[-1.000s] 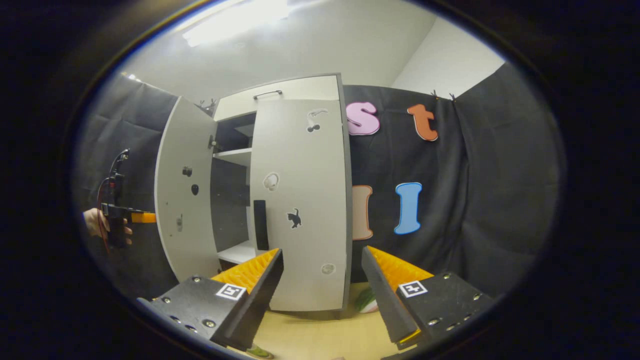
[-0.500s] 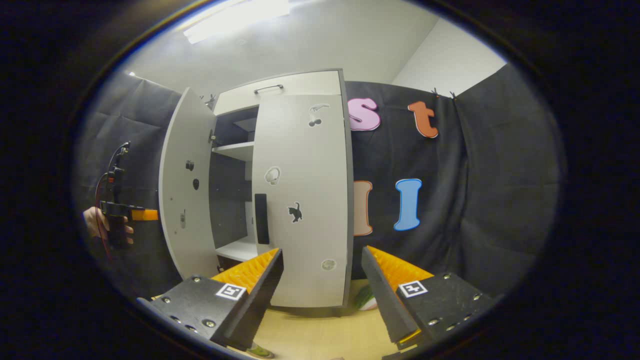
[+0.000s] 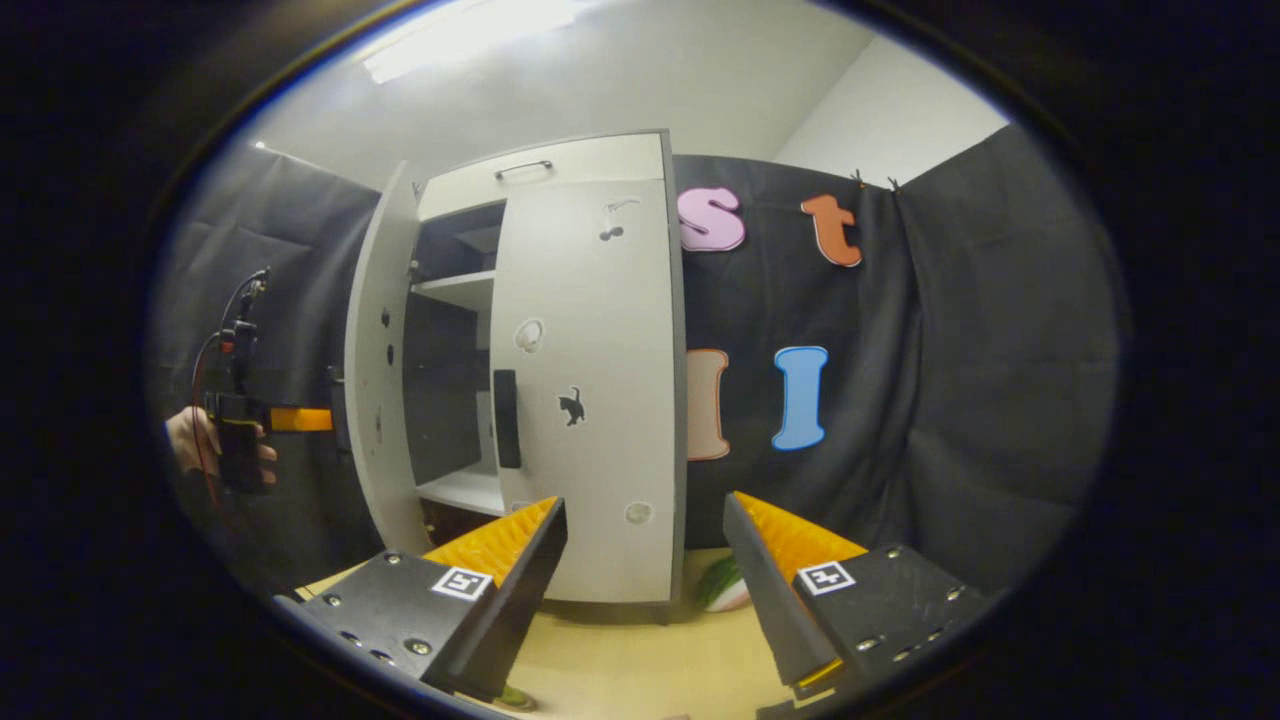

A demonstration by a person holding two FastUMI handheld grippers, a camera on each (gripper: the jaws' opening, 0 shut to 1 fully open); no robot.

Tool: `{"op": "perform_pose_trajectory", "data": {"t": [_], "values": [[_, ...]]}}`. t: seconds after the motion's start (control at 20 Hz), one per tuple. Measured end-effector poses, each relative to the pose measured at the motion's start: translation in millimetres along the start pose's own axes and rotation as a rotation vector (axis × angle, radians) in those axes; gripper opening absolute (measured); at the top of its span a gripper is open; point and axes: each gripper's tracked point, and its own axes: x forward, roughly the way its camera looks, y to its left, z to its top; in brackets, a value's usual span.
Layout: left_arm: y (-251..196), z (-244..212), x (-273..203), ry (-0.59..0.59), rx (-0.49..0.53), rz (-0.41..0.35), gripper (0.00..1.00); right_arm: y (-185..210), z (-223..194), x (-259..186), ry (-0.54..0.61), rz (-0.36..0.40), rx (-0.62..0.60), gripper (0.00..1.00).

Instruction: Grasp the bottle in the cabinet with the left hand and place it on the coaster, then close the right door with the right hand and the left door with the left hand.

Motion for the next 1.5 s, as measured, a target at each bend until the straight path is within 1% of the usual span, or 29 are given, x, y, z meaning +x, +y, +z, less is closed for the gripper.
{"op": "perform_pose_trajectory", "data": {"t": [0.1, 0.3, 0.35, 0.4, 0.55, 0.9, 1.2, 1.35, 1.5], "values": [[-15.5, -2.4, 6.0, 0.006, 0.0, -0.029, 0.9, -4.5, -0.1, -3.4, 0.002, -0.003, 0.009, 0.95], [-38.4, -8.8, 12.4, 0.017, 0.066, -0.047, 0.92, -15.7, -3.2, -17.3, 0.005, -0.02, 0.014, 0.95], [-44.5, -9.8, 12.8, 0.015, 0.079, -0.051, 0.87, -18.2, -3.3, -19.8, 0.007, -0.023, 0.013, 0.95], [-47.4, -8.7, 11.6, 0.01, 0.09, -0.049, 0.93, -20.8, -3.2, -22.9, 0.008, -0.026, 0.014, 0.95], [-53.0, -10.2, 6.8, 0.01, 0.093, -0.046, 0.93, -25.1, -1.1, -26.5, 0.008, -0.026, 0.019, 0.95], [-49.4, -7.5, -17.2, 0.004, 0.082, -0.012, 0.93, -19.0, 8.5, -31.2, -0.001, -0.006, 0.033, 0.95], [-39.3, -10.8, -48.6, -0.001, 0.092, 0.04, 0.94, 3.2, 16.7, -30.3, -0.002, 0.026, 0.017, 0.96], [-30.8, -13.6, -69.6, -0.01, 0.112, 0.083, 0.94, 11.4, 21.0, -27.7, -0.002, 0.013, 0.019, 0.95], [-22.8, -19.8, -94.2, -0.013, 0.103, 0.137, 0.93, 14.8, 20.1, -26.6, 0.006, -0.021, 0.064, 0.95]]}}
